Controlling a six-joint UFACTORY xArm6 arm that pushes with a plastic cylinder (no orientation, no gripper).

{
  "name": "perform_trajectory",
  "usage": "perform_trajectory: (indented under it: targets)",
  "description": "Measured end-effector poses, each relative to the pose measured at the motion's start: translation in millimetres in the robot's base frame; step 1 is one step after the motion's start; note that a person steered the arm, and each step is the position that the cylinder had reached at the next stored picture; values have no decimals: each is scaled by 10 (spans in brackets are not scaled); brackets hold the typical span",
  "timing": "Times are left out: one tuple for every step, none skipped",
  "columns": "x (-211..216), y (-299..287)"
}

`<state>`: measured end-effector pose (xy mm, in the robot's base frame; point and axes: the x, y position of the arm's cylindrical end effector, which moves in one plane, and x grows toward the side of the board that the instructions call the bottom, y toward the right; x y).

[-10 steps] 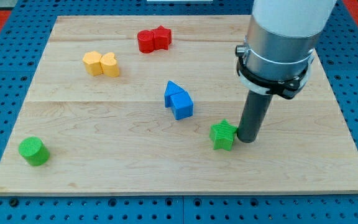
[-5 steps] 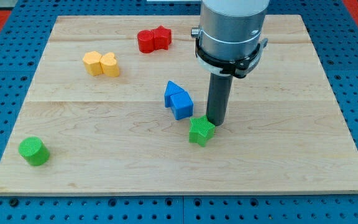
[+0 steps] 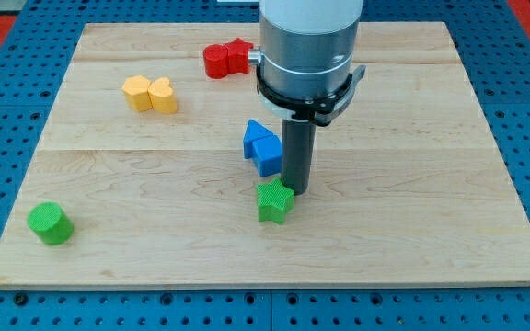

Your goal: Slide the green star closer to the red circle

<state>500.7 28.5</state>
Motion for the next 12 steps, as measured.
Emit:
perform_trajectory:
  targets:
    - [2, 0]
    - [19, 0]
    - [135, -30]
    - [192, -113]
    - [221, -132]
    - [223, 158]
    - [286, 273]
    - [398, 239]
    - [404, 160]
    - [404, -84]
    - [404, -352]
    - [404, -566]
